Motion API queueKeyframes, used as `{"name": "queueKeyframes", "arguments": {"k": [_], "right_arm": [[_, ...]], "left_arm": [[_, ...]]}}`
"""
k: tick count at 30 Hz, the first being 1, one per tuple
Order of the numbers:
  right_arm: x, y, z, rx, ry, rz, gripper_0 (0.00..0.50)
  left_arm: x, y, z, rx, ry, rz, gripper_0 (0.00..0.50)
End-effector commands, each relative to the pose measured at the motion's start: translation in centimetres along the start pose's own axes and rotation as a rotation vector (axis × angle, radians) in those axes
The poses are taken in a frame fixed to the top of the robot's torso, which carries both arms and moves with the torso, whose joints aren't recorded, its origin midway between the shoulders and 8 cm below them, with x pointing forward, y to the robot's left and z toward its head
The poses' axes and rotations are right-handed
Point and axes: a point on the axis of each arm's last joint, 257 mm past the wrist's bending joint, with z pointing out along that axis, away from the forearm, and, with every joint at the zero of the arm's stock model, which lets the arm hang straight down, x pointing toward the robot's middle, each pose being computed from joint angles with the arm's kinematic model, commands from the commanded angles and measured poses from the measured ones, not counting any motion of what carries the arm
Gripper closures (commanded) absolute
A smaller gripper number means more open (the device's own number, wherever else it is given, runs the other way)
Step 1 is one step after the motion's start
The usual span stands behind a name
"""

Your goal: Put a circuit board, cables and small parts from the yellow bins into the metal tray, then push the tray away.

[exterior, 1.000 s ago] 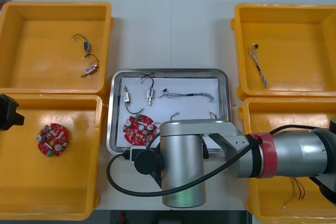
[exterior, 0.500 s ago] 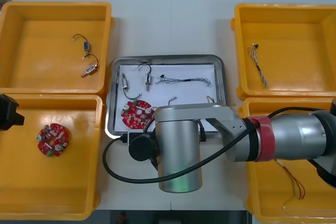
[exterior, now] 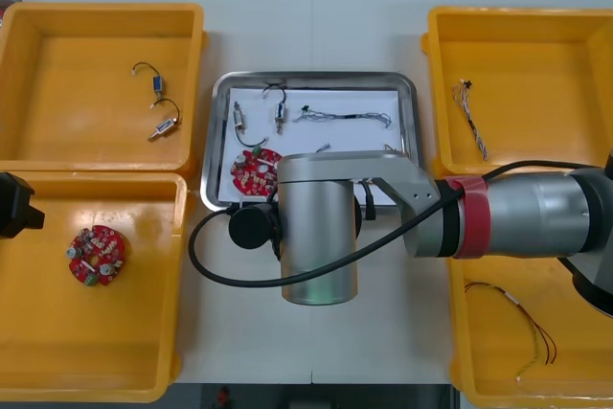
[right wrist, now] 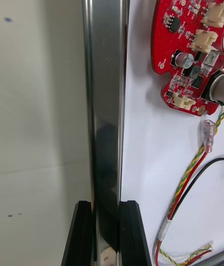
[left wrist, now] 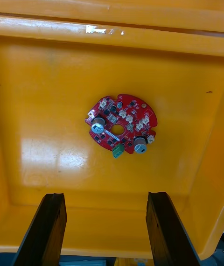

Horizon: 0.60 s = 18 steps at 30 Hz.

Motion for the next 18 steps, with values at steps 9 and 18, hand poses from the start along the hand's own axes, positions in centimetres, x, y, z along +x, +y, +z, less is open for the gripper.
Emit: {"name": "queueKeyframes", "arguments": {"k": [9,18], "right_arm": [[-2.5,-6.8,-1.6,0.086,-0.023,-0.027,0.5],[-4.0,-8.2,-1.1,0.051,-0.026,-0.014,0.5]], "left_arm": [[0.1,1.4,-1.1,-0.042,-0.013,0.097,0.0],[0.1,1.4,-1.1,-0.042,-0.013,0.097,0.0]]}}
